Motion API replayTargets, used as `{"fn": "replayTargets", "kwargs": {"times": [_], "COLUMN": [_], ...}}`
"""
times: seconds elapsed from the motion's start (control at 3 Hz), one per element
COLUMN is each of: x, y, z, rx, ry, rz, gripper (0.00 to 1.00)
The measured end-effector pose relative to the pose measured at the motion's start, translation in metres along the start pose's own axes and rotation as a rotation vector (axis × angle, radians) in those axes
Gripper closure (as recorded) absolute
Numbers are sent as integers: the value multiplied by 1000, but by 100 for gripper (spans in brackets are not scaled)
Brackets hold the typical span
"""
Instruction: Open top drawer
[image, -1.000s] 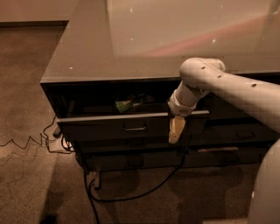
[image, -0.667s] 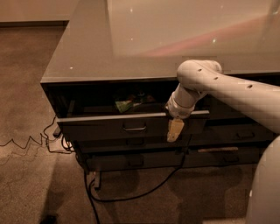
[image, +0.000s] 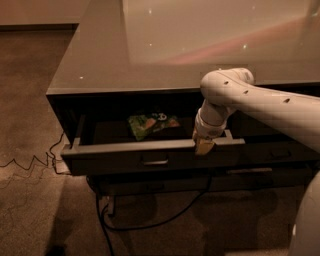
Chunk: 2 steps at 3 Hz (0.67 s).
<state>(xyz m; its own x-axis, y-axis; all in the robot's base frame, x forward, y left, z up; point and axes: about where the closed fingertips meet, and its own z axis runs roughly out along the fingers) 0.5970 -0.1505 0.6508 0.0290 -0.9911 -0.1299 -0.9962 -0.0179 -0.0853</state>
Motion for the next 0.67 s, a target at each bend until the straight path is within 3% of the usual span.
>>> {"fn": "replayTargets", "kwargs": {"times": [0.33,0.67], "x": [5,5], "y": [10,12], "z": [-9,-10], "rx": [13,13], "ry": [41,40], "rz": [-4,-5], "gripper": [88,86]}}
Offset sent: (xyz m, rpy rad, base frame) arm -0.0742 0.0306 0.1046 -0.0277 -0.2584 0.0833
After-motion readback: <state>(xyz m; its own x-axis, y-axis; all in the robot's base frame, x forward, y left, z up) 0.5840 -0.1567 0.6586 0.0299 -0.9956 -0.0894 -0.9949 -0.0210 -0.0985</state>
